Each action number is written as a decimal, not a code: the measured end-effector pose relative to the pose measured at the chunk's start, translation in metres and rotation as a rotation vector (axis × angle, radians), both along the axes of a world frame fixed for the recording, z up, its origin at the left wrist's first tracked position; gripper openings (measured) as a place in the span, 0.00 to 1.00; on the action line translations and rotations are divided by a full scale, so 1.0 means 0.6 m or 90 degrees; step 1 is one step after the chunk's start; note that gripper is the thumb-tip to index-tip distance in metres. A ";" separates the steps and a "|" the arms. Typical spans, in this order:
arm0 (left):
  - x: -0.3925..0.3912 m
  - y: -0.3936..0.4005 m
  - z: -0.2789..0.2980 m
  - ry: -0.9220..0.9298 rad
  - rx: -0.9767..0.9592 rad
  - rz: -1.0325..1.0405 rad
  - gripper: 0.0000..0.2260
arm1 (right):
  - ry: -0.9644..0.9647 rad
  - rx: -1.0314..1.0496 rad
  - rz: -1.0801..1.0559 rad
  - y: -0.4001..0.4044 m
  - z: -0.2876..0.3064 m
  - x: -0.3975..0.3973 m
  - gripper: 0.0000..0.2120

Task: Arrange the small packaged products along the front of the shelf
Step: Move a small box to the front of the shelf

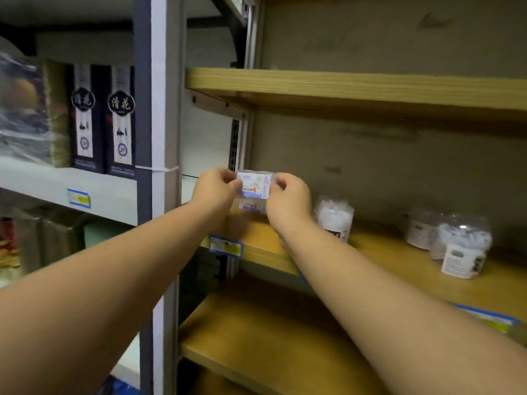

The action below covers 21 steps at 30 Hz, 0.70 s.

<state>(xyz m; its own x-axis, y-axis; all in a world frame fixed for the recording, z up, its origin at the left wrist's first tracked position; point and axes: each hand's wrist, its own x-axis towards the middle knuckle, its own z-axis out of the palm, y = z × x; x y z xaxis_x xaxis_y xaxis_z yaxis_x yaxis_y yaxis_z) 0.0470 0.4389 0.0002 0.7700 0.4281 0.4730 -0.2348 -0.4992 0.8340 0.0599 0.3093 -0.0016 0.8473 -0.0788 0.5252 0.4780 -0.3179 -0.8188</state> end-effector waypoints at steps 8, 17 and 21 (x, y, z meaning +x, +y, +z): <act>0.034 0.052 -0.032 0.137 0.077 -0.018 0.10 | 0.257 0.020 0.059 0.023 -0.020 0.028 0.15; 0.040 0.043 -0.026 0.228 0.129 -0.019 0.07 | 0.351 0.136 0.029 0.018 -0.013 0.019 0.13; 0.026 0.028 -0.013 0.261 0.178 0.017 0.11 | 0.330 -0.002 0.062 0.022 0.003 0.001 0.13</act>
<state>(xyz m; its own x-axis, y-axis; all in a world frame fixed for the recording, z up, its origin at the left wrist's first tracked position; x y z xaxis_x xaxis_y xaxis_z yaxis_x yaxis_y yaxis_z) 0.0627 0.4560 -0.0077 0.9076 0.3494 0.2328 0.1003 -0.7189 0.6879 0.0605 0.3223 0.0003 0.9993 0.0138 0.0349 0.0374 -0.2946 -0.9549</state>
